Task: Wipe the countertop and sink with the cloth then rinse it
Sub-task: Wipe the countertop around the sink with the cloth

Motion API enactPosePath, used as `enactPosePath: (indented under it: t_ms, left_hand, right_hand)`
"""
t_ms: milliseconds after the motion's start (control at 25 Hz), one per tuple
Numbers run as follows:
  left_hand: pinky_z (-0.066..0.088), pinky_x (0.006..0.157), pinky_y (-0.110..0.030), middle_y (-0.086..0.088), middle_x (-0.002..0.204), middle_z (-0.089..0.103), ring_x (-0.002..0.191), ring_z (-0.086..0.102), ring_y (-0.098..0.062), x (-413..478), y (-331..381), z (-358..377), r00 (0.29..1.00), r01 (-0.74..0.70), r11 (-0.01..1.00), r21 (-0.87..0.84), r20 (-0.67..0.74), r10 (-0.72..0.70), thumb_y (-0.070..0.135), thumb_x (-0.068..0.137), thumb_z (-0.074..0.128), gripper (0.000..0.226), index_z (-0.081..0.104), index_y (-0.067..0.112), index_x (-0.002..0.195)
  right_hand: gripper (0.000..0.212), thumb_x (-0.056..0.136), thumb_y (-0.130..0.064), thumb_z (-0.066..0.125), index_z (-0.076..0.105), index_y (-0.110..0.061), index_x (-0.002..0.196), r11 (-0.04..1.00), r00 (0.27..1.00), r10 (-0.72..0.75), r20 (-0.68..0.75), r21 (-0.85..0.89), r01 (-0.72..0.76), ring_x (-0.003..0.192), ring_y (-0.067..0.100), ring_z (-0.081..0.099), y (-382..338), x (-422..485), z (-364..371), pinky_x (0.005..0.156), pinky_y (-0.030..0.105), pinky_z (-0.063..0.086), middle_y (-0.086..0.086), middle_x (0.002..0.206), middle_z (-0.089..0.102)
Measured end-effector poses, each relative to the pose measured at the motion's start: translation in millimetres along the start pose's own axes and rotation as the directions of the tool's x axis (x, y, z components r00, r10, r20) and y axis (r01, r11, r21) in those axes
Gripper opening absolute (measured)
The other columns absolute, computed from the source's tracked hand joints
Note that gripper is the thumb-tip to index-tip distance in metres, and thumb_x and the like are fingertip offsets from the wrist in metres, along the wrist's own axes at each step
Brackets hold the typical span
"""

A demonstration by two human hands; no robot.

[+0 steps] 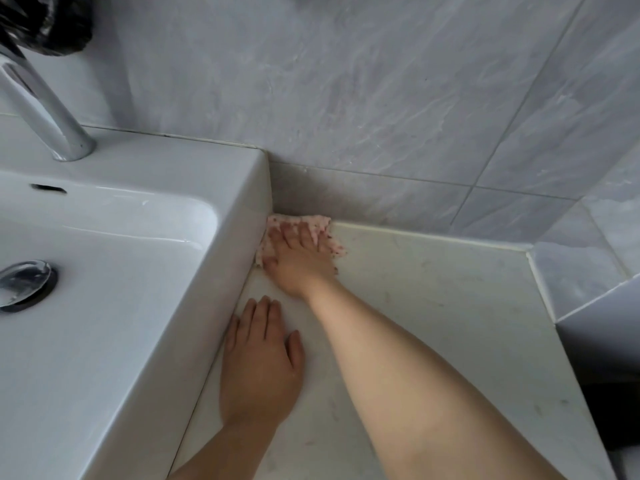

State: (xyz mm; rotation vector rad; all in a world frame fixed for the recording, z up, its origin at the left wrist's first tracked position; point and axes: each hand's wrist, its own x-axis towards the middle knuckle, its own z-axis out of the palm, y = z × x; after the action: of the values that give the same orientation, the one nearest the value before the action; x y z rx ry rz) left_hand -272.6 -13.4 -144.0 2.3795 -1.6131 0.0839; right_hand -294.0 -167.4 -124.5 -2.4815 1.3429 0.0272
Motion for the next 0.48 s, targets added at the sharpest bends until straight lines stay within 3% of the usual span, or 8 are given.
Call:
enactPosePath:
  t_ms: [120,240,360,480]
  left_hand:
    - [0.028,0.101,-0.040,-0.019,0.118,0.063,0.113,0.058,-0.032,0.7,0.0,0.7,1.000,-0.015,1.000,-0.002,0.008,0.015,0.032,0.082,0.034,0.057,0.062,-0.004,0.115]
    - [0.032,0.103,-0.042,-0.018,0.119,0.063,0.115,0.057,-0.032,0.5,-0.2,2.0,1.000,-0.022,1.000,0.017,0.014,0.022,0.034,0.083,0.033,0.058,0.061,-0.003,0.116]
    - [0.033,0.104,-0.044,-0.018,0.122,0.061,0.117,0.055,-0.033,0.2,-0.2,0.5,0.999,-0.029,0.999,0.017,0.019,0.028,0.036,0.084,0.031,0.059,0.060,-0.003,0.119]
    - [0.036,0.104,-0.046,-0.019,0.122,0.061,0.117,0.055,-0.034,-0.5,1.0,-1.4,0.999,-0.028,0.999,0.022,0.031,0.027,0.036,0.084,0.029,0.061,0.059,-0.003,0.119]
  right_hand:
    - [0.058,0.099,-0.045,0.025,0.009,-0.029,0.152,0.999,0.999,-0.042,-0.028,-0.017,0.042,0.147,0.017,-0.004,7.1,9.2,-2.8,0.116,0.049,-0.007,-0.008,0.161,0.002]
    - [0.056,0.097,-0.051,0.026,0.011,-0.038,0.150,1.000,1.000,0.003,-0.015,0.000,-0.003,0.147,0.015,-0.004,24.6,0.7,-8.8,0.114,0.050,-0.007,-0.012,0.160,0.000]
    - [0.056,0.097,-0.052,0.025,0.006,-0.042,0.149,0.982,0.981,0.184,-0.061,-0.025,-0.186,0.147,0.017,-0.005,85.0,-36.0,-12.7,0.114,0.051,-0.006,-0.013,0.160,-0.005]
    - [0.059,0.093,-0.059,0.011,0.005,-0.042,0.149,0.893,0.894,0.424,-0.141,-0.099,-0.439,0.147,0.018,-0.001,187.2,-104.8,-23.5,0.116,0.053,-0.005,-0.012,0.160,-0.004]
